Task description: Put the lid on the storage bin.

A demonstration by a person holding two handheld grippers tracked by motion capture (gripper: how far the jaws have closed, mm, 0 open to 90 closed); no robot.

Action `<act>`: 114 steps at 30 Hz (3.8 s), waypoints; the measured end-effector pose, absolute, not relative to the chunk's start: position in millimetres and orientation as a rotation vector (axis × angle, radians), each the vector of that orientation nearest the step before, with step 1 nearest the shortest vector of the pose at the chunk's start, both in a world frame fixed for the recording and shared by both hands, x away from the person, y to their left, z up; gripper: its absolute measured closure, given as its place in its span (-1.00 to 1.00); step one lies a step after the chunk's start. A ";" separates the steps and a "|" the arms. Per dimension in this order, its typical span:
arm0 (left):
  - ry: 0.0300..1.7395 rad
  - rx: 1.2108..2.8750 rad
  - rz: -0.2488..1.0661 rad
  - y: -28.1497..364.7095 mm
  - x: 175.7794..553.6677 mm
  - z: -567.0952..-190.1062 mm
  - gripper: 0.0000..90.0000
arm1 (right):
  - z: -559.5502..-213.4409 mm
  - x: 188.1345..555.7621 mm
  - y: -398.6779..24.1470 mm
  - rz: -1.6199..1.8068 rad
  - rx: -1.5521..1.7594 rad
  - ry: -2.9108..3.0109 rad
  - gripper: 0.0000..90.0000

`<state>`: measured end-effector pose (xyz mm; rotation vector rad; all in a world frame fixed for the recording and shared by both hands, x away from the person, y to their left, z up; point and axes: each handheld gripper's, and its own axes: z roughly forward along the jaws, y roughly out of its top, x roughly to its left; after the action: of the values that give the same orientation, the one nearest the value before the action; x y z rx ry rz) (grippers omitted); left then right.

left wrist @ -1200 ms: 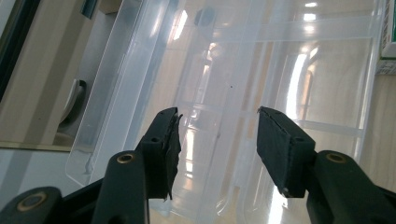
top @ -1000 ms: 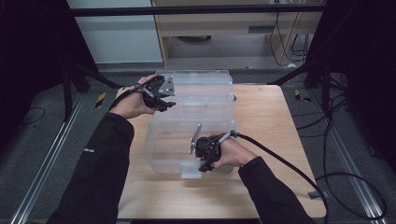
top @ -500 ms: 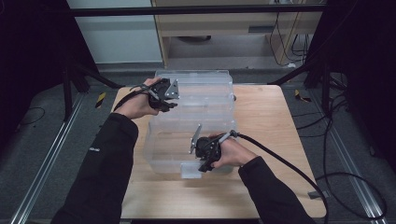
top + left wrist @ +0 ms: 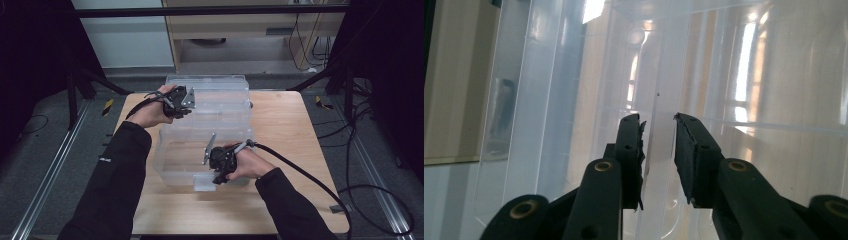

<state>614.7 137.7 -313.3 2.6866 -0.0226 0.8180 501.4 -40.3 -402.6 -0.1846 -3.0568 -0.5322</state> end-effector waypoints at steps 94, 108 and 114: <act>-0.143 2.668 0.703 146.1 524.5 -302.6 0.89 | -404.5 492.7 -45.2 -0.614 -0.246 -3.057 0.48; -0.135 2.671 0.675 148.2 513.8 -306.7 0.88 | -404.0 490.0 -46.1 -0.631 -0.268 -3.069 0.47; -0.135 2.680 0.656 147.8 511.5 -307.2 0.88 | -404.4 488.7 -47.1 -0.646 -0.270 -3.075 0.47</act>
<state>511.5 147.8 -307.2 2.6799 -0.1354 0.6558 488.7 -47.1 -404.4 -0.2700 -3.0753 -0.6463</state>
